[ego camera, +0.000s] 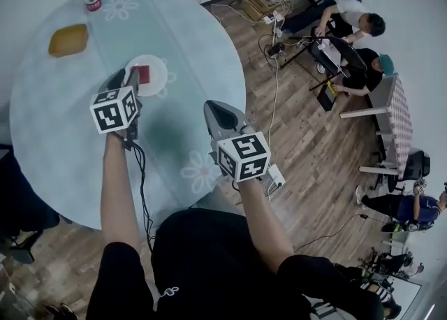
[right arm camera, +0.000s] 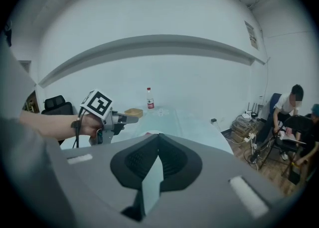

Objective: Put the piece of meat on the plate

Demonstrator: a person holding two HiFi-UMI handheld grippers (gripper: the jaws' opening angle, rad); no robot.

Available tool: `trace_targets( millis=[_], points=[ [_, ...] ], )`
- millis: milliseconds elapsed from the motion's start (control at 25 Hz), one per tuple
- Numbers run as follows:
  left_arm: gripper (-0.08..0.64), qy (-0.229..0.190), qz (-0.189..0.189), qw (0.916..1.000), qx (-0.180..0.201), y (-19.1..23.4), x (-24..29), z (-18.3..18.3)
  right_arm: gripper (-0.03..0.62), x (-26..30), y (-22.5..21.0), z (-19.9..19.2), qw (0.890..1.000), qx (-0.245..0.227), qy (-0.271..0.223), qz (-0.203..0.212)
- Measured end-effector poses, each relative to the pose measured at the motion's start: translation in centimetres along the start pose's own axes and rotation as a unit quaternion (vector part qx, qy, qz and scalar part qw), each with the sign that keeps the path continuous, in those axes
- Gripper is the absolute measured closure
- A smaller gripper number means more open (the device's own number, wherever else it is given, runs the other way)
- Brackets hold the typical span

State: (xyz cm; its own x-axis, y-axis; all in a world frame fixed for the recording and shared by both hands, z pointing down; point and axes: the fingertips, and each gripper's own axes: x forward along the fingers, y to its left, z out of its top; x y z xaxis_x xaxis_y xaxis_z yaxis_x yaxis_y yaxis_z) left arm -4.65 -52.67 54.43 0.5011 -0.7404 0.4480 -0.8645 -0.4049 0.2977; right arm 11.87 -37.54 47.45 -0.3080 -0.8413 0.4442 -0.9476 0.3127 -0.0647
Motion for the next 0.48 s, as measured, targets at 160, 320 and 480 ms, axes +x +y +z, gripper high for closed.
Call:
trace_targets(
  millis=[160, 320, 480],
  points=[
    [0.547, -0.079, 0.024, 0.9965, -0.006, -0.4, -7.4, 2.5, 0.583, 2.6, 4.4, 3.4, 0.996, -0.003, -0.061, 0.062],
    [0.565, -0.124, 0.043, 0.9907, 0.035, -1.2, -14.4, 5.4, 0.583, 2.8, 7.5, 8.9, 0.988, -0.009, -0.134, 0.081],
    [0.565, -0.174, 0.084, 0.9779, 0.079, -2.4, -20.8, 8.9, 0.584, 2.2, 10.1, 13.0, 0.979, -0.007, -0.176, 0.105]
  ],
)
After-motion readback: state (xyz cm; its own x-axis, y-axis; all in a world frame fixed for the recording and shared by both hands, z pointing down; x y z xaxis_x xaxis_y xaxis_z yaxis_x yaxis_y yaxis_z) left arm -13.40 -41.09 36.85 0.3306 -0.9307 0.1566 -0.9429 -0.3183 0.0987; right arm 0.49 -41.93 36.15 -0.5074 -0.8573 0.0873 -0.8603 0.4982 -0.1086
